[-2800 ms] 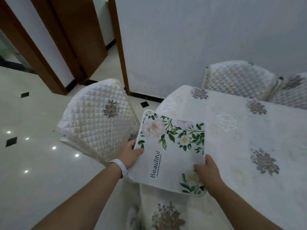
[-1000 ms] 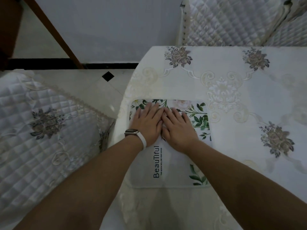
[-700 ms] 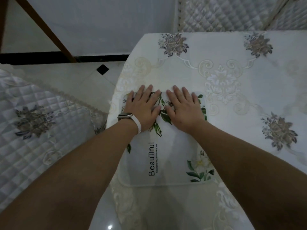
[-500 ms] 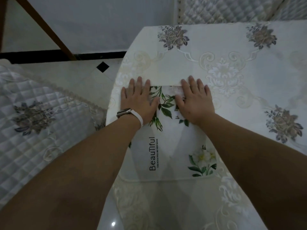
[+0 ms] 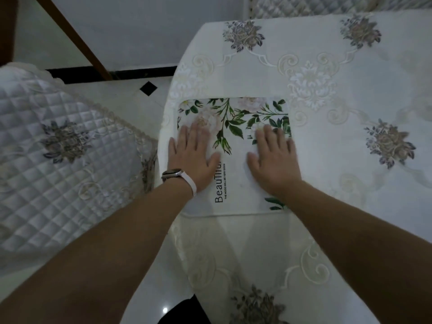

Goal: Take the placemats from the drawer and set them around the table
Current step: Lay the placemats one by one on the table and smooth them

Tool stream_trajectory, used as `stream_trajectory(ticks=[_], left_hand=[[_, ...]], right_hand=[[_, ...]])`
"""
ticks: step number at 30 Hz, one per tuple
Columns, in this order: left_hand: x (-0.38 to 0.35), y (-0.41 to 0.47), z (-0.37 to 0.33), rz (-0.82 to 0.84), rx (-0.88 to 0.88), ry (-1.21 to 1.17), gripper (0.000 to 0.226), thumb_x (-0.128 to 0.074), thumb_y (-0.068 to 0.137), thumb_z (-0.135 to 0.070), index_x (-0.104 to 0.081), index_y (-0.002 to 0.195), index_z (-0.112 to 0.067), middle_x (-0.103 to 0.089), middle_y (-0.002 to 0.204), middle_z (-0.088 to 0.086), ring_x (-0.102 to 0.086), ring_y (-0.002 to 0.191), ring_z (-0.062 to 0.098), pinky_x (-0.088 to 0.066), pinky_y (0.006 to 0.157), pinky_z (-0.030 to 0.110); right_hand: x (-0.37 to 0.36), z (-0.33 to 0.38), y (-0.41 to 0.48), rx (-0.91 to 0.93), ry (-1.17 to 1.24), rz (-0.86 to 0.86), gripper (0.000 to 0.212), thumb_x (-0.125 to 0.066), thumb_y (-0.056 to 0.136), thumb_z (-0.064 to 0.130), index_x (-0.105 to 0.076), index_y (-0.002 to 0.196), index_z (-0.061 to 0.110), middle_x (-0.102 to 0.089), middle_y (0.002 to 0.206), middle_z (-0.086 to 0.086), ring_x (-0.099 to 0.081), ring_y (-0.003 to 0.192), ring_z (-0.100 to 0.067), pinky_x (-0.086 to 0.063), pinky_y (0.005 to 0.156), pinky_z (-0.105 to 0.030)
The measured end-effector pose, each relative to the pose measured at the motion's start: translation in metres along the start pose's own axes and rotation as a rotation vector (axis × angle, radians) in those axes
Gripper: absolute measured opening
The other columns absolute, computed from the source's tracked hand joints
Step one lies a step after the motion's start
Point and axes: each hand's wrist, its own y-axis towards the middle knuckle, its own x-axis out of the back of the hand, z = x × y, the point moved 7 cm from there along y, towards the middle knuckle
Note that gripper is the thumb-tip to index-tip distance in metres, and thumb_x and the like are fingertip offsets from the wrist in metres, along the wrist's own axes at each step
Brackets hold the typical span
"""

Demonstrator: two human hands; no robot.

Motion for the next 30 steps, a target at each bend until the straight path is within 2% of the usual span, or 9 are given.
stream_trajectory(ticks=[3,5,9,13,18,22,26,30], left_hand=[[-0.013,-0.029,-0.030,0.028,-0.133,-0.014,0.064,-0.011,0.095,-0.053,-0.004,0.153,-0.028,0.002,0.163,0.000,0.006,0.148,0.021,0.001,0.117,0.049],[-0.018,-0.047,-0.034,0.035,-0.154,-0.015,0.060,-0.011,0.097,-0.047,-0.007,0.153,-0.027,0.000,0.163,-0.002,0.004,0.148,0.019,0.001,0.117,0.046],[-0.021,-0.078,-0.022,0.018,-0.196,0.024,0.061,-0.013,0.097,-0.053,-0.003,0.153,-0.030,-0.002,0.163,-0.003,0.003,0.149,0.019,0.000,0.117,0.045],[-0.021,-0.093,-0.005,0.045,-0.184,0.046,0.071,-0.009,0.093,-0.066,0.003,0.153,-0.030,0.006,0.162,-0.006,0.007,0.148,0.017,0.002,0.117,0.045],[-0.019,-0.107,0.033,0.099,-0.090,0.074,0.075,-0.001,0.089,-0.073,0.011,0.151,-0.033,0.014,0.161,-0.008,0.012,0.148,0.017,0.003,0.118,0.051],[-0.016,-0.124,0.062,0.148,0.022,0.044,0.072,0.000,0.088,-0.072,0.007,0.150,-0.038,0.004,0.163,-0.005,0.004,0.148,0.022,-0.003,0.117,0.053],[0.002,-0.145,0.064,0.132,-0.011,0.016,0.068,-0.014,0.091,-0.062,-0.017,0.151,-0.030,-0.016,0.161,0.002,-0.013,0.147,0.026,-0.016,0.116,0.053],[0.018,-0.169,0.058,0.085,0.001,-0.154,0.067,-0.042,0.093,-0.052,-0.022,0.151,-0.024,-0.025,0.158,0.006,-0.025,0.143,0.026,-0.023,0.114,0.049]], right_hand=[[-0.019,0.057,-0.035,0.152,0.002,0.029,0.062,-0.010,0.100,0.050,-0.004,0.157,0.026,-0.001,0.165,-0.001,0.003,0.151,-0.028,0.002,0.120,-0.048],[-0.026,0.072,-0.053,0.183,0.027,0.022,0.060,-0.013,0.101,0.044,-0.012,0.157,0.024,-0.009,0.165,0.001,-0.004,0.151,-0.027,0.000,0.120,-0.046],[-0.031,0.057,-0.069,0.244,-0.013,0.003,0.063,-0.019,0.099,0.056,-0.012,0.156,0.031,-0.009,0.165,0.002,-0.006,0.151,-0.025,-0.006,0.121,-0.048],[-0.027,0.021,-0.076,0.114,-0.027,0.003,0.072,-0.018,0.094,0.065,-0.011,0.157,0.028,-0.006,0.165,-0.002,-0.003,0.151,-0.027,-0.005,0.120,-0.049],[-0.020,-0.033,-0.092,-0.075,-0.015,0.089,0.077,-0.006,0.093,0.070,0.003,0.157,0.027,0.009,0.165,0.001,0.005,0.151,-0.025,-0.004,0.120,-0.048],[-0.008,-0.071,-0.112,-0.217,-0.059,0.179,0.072,-0.010,0.095,0.063,0.001,0.156,0.026,0.005,0.166,0.001,-0.003,0.150,-0.027,-0.013,0.118,-0.051],[0.004,-0.087,-0.150,-0.244,-0.119,0.262,0.065,-0.019,0.098,0.056,-0.011,0.154,0.024,-0.004,0.165,0.001,-0.010,0.149,-0.026,-0.017,0.116,-0.054],[0.019,-0.076,-0.187,-0.260,-0.113,0.219,0.060,-0.026,0.098,0.055,-0.027,0.149,0.023,-0.025,0.159,-0.002,-0.029,0.142,-0.025,-0.029,0.112,-0.048]])
